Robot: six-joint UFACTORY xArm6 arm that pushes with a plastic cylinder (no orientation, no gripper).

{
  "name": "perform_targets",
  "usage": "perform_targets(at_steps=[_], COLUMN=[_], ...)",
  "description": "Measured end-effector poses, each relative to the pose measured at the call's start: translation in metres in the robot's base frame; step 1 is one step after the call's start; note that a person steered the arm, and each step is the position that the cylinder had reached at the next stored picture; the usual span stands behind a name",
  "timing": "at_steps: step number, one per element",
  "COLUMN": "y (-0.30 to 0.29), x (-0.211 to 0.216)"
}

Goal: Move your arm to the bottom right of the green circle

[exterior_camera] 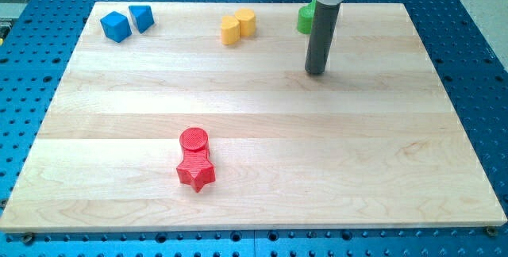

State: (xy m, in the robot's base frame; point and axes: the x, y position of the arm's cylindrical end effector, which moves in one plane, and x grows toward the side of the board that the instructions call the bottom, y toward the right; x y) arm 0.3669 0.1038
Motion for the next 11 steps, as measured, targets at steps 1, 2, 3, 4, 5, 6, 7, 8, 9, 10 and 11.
perform_targets(at_steps=[1, 2, 3, 4, 5, 6, 7, 8, 9, 10, 11], y=[0.000, 0.000, 0.000, 0.000, 0.001, -0.011, -0.021, 0.003, 0.042, 0.060, 0.059], x=[0.000, 0.010, 0.021, 0.038, 0.038, 0.038, 0.038, 0.034, 0.001, -0.039, -0.047])
